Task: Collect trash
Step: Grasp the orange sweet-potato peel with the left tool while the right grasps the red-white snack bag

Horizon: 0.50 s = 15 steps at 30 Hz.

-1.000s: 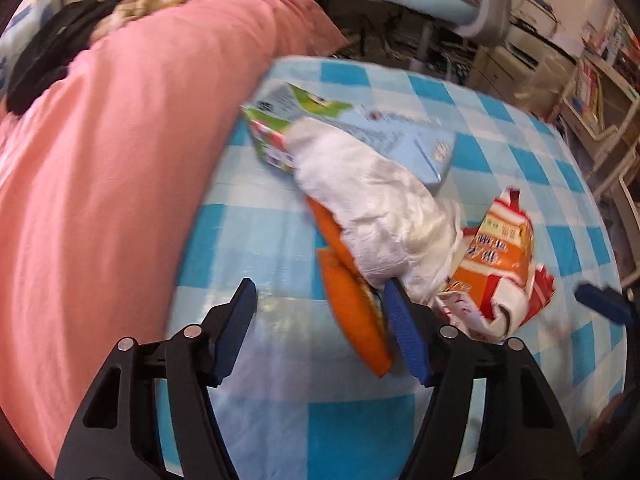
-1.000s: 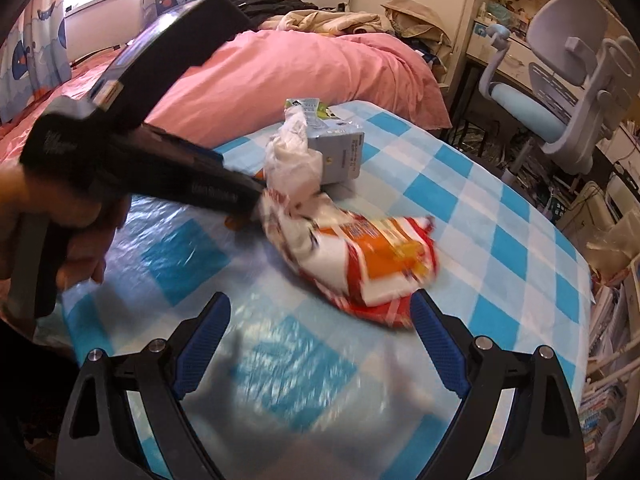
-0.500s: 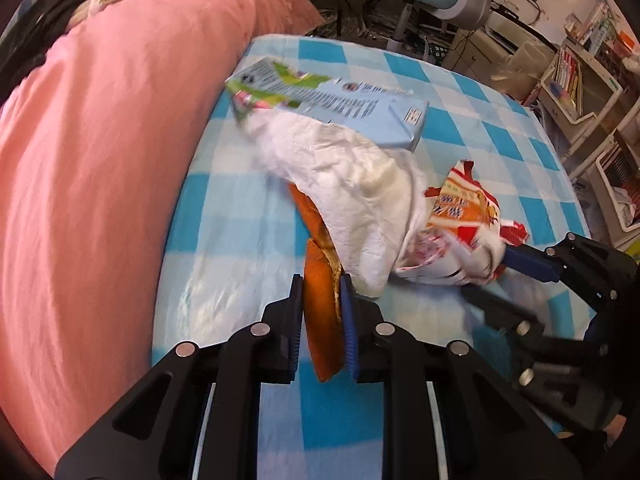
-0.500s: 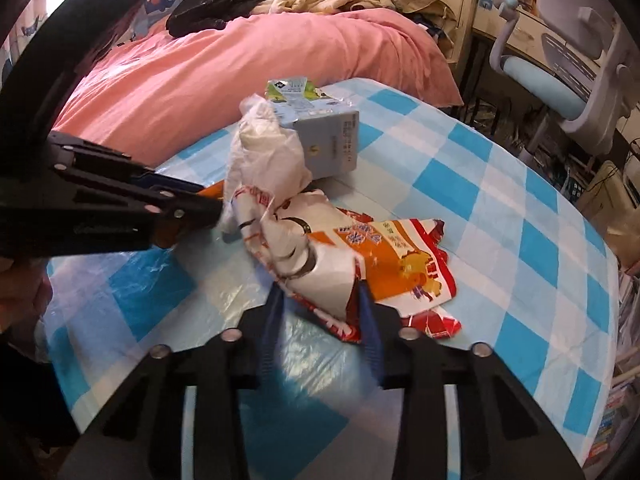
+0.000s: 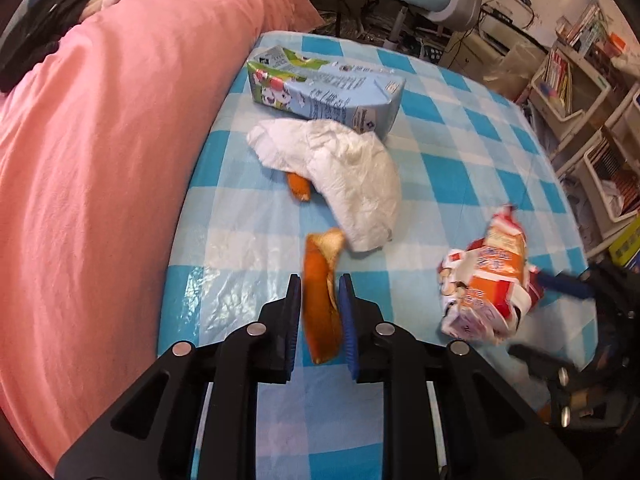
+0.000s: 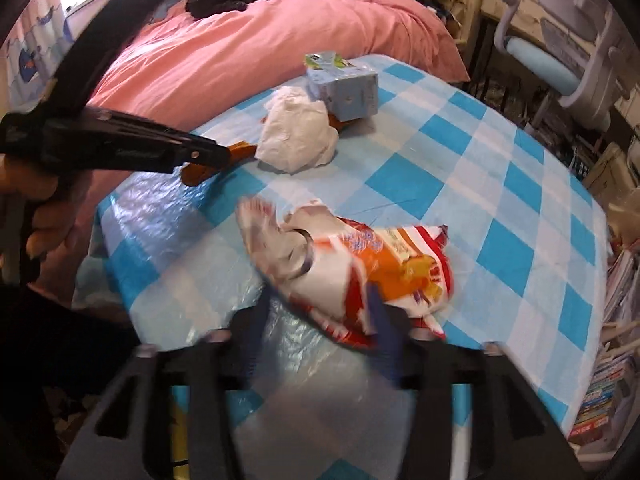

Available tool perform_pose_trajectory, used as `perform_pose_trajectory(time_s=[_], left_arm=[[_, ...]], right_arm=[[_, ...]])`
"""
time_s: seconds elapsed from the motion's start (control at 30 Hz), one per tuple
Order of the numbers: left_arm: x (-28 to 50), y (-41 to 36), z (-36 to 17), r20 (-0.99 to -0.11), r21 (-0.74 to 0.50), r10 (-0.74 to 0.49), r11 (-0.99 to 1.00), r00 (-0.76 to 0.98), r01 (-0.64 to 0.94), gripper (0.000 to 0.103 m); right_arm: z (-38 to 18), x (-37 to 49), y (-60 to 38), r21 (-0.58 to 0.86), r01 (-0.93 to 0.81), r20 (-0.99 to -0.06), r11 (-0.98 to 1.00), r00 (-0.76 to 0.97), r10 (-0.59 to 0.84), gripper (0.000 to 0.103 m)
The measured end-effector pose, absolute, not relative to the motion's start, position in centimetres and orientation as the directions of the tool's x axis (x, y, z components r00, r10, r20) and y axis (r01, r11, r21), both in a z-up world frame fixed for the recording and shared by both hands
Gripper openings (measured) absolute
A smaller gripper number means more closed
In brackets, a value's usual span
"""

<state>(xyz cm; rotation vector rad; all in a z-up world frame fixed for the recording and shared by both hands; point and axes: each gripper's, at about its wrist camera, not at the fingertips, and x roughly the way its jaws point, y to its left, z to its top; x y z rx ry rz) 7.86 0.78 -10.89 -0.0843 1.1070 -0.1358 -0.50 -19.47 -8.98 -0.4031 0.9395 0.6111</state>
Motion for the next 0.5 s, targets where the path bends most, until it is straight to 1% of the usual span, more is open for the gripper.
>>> perform_pose_trajectory(time_s=[0.13,0.2,0.33,0.5], left_arm=[[7.8,0.8,-10.8,-0.885,-0.120,-0.144,0.989,0.442,0.083,0.023],[8.0,0.6,-10.9,-0.886,-0.095,-0.128,0.991,0.446,0.095,0.028],[8.4,0.2,-11.0,-0.890,-0.069,-0.114,0.991,0.441,0.115,0.029],[8.5,-0.3,-10.8,-0.888,-0.013,-0.075,0.990,0.454,0.139,0.029]], right_arm=[[-9.3,-0.6,-18.8,-0.106,-0.658,-0.841,0.745,0.460,0.287,0.072],[-9.5,-0.6,-18.2,-0.139,-0.669,-0.836,0.730,0.474,0.275,0.076],[-10.2,-0.5,-17.4,-0.178,-0.688,-0.841,0.704,0.478,0.254,0.077],[-11.1,0.0,-17.3,-0.186,-0.690,-0.852,0.700,0.469,0.235,0.077]])
